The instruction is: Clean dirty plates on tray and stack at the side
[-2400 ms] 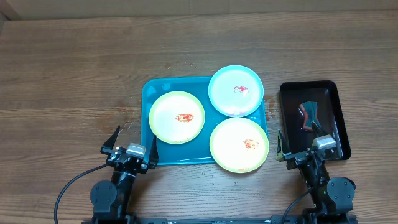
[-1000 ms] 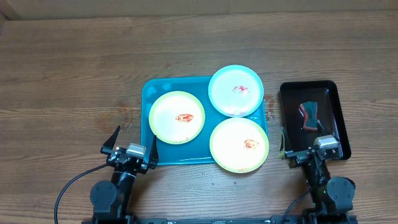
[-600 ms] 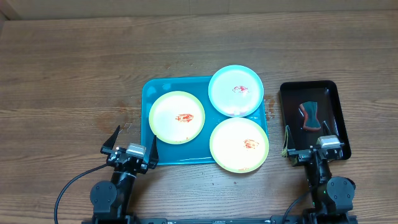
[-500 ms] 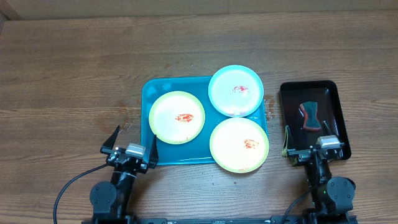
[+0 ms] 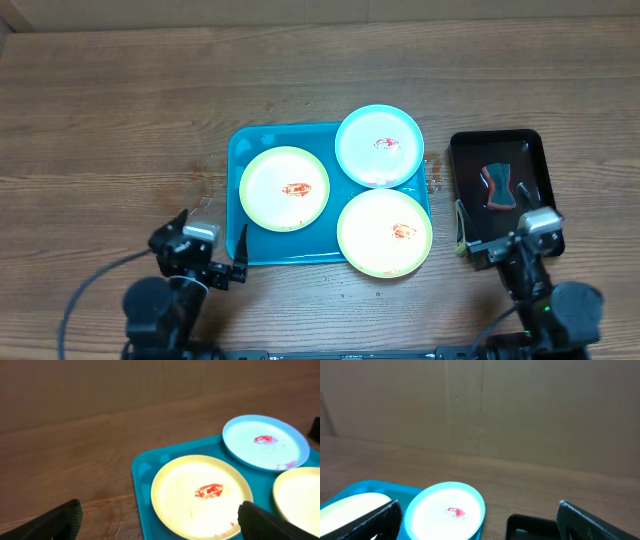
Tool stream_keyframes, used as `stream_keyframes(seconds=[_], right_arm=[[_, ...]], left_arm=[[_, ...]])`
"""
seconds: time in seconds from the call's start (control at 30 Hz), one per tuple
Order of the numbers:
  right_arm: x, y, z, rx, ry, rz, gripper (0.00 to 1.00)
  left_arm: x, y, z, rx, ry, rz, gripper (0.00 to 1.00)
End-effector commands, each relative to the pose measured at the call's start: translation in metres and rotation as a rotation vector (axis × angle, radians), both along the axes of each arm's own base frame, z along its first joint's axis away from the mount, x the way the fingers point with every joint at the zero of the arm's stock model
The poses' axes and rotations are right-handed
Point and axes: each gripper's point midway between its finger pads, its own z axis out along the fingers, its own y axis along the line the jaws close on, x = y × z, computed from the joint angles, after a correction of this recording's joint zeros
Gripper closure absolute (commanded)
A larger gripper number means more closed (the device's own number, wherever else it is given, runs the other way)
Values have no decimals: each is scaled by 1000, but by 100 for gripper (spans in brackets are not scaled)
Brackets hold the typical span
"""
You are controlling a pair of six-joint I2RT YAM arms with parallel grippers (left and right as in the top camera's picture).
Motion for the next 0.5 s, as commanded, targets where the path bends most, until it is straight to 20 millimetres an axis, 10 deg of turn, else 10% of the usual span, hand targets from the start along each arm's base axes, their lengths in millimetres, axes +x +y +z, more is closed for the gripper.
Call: stream_keyframes(seconds=[0.0,0.17,0.47], right_arm=[[2,10,31,8,50,53,0],[18,11,48,-5,240,53,0],[50,18,34,-28,690,65,0]], left_arm=[[3,-9,36,-83,36,-29,0],[23,-19,58,-150,206,-61,0],[86,-16,30,-165,690,-13,0]])
